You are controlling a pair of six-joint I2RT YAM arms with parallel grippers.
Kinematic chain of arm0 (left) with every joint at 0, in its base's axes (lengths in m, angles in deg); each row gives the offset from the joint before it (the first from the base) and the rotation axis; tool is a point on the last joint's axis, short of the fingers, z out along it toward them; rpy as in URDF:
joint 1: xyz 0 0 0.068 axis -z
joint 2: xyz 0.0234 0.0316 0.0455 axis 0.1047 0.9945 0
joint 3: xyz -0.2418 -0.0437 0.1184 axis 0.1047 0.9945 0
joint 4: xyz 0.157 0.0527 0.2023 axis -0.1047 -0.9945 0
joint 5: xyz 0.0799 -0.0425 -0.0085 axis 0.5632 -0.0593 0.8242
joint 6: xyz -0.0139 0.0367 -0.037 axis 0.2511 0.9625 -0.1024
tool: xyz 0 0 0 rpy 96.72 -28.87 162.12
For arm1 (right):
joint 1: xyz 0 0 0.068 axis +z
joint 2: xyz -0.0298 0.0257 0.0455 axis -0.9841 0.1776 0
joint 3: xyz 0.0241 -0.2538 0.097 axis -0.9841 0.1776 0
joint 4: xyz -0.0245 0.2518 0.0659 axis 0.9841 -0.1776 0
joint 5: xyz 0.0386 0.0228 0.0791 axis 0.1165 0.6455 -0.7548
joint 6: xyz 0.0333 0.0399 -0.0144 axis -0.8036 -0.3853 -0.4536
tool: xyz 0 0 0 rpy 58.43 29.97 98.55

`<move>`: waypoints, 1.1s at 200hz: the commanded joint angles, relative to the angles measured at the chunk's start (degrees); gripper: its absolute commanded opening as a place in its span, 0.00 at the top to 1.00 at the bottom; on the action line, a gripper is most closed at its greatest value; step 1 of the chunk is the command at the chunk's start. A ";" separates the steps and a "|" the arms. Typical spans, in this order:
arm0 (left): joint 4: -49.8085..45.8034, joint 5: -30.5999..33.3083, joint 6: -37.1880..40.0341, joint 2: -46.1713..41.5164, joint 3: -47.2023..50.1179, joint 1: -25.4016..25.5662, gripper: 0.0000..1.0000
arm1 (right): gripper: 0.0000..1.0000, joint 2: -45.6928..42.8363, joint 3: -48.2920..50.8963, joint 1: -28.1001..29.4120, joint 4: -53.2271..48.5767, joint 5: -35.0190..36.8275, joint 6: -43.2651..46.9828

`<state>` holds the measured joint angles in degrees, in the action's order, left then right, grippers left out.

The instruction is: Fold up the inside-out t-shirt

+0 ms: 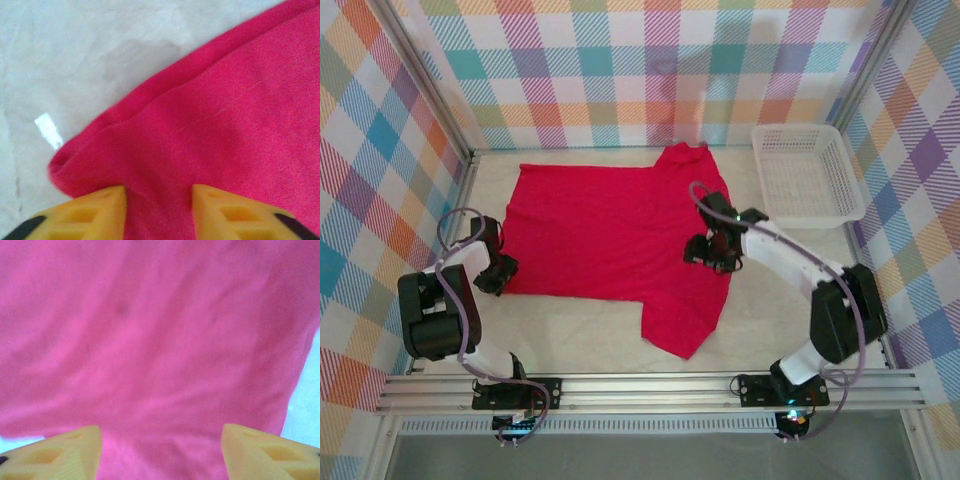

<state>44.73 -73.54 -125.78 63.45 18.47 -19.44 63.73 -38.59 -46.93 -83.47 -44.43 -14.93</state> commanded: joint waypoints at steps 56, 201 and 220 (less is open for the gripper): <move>1.34 -3.03 -1.28 -2.17 2.68 -0.58 1.00 | 0.45 -22.20 27.77 19.76 2.63 -4.99 -25.43; -8.96 -4.18 -1.22 -17.79 3.59 -0.58 1.00 | 1.00 -10.85 19.08 21.91 -0.42 -0.14 -24.41; -12.05 -6.36 -1.18 -22.93 4.32 -0.55 1.00 | 1.00 -15.34 17.27 21.91 -7.90 0.83 -23.51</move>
<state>38.77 -77.41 -126.57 46.47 21.22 -19.61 53.87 -18.13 -25.36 -81.78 -45.96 -40.57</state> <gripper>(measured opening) 0.058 0.067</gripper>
